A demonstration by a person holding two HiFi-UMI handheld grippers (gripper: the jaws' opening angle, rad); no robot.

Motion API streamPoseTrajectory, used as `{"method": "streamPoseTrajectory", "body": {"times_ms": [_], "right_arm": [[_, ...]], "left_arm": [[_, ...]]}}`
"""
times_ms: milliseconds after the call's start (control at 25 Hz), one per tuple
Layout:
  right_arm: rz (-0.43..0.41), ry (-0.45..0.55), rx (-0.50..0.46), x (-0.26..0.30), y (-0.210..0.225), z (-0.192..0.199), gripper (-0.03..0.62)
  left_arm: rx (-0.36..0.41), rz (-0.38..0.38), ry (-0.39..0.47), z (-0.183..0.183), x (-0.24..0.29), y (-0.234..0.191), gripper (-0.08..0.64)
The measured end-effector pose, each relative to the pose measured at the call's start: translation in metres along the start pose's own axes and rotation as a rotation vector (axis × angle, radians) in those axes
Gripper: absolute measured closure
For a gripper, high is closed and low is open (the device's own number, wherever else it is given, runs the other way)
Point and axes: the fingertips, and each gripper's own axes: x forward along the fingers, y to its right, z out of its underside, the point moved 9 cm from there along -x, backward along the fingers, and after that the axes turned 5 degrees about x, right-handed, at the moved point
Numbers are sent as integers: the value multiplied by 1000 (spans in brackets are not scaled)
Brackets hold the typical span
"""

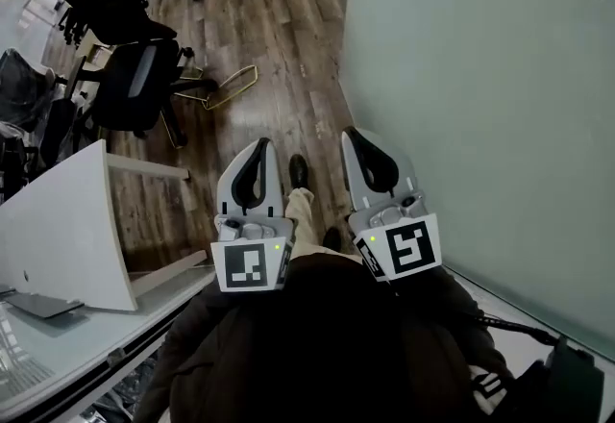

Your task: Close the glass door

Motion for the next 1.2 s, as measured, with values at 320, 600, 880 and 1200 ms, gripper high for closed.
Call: {"method": "streamPoseTrajectory", "body": {"times_ms": [320,600,880,1200], "right_arm": [[48,-10,12,134,59,16,591],[116,-20,15,230,108,17,591],[152,27,-20,279,211,-18,591],[229,27,-212,300,222,-46,559]], "left_arm": [[-8,89,40,10,149,-67,563],[-3,216,43,18,265,-101,563],[-7,268,29,14,388,-70,563],[-6,339,105,0,427,-76,563]]}}
